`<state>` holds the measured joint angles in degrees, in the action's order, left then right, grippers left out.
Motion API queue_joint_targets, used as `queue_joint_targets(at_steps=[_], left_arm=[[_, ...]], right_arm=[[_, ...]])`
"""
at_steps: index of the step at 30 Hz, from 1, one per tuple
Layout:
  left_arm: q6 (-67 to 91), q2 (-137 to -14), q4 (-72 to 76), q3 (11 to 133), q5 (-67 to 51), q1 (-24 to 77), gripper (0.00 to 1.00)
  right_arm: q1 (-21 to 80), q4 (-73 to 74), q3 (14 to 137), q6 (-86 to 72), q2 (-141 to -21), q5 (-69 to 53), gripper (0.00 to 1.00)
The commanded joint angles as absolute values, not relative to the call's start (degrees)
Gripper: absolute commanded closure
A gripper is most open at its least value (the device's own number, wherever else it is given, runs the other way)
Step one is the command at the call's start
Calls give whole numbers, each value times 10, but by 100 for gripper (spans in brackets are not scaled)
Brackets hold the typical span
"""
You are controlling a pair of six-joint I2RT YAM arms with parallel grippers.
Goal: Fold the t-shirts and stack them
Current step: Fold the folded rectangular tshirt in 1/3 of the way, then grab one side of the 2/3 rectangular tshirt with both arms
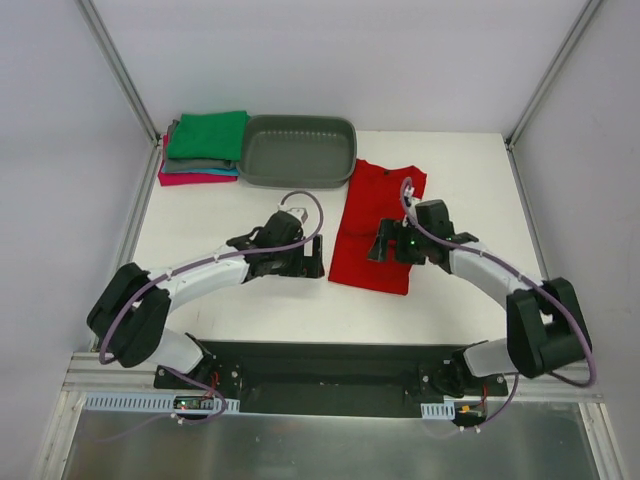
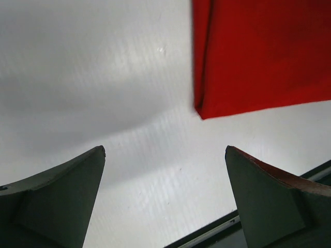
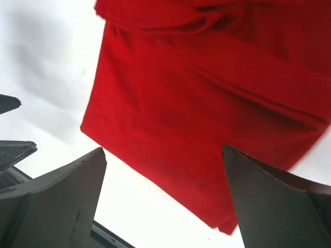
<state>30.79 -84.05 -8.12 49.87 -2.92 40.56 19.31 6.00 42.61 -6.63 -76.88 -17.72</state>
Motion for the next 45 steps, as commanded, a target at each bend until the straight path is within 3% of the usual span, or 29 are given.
queue_joint_targets(at_steps=[1, 9, 14, 18, 24, 29, 35, 42, 44, 45], left_arm=[[347, -780, -58, 430, -26, 409, 1], [344, -728, -52, 390, -11, 409, 1], [338, -765, -30, 409, -46, 409, 1], [356, -819, -9, 438, -82, 409, 1], [361, -906, 20, 480, -116, 409, 4], [366, -968, 24, 514, -153, 409, 25], [379, -998, 25, 521, -142, 426, 37], [392, -1027, 25, 521, -140, 437, 46], [398, -1041, 25, 528, -133, 440, 51], [402, -1044, 25, 531, -129, 441, 58]], right_arm=[[216, 42, 489, -46, -847, -194, 4], [199, 90, 698, -18, -1014, -86, 4], [201, 190, 783, 20, -1037, -80, 4], [219, 160, 679, 42, -942, -66, 4], [228, 68, 420, -21, -711, -69, 4], [223, 75, 290, -117, -571, -73, 4], [216, 130, 204, -241, -465, -25, 4], [211, 138, 176, -268, -409, -33, 4], [211, 138, 176, -267, -422, -44, 4], [211, 138, 176, -268, -431, -48, 4]])
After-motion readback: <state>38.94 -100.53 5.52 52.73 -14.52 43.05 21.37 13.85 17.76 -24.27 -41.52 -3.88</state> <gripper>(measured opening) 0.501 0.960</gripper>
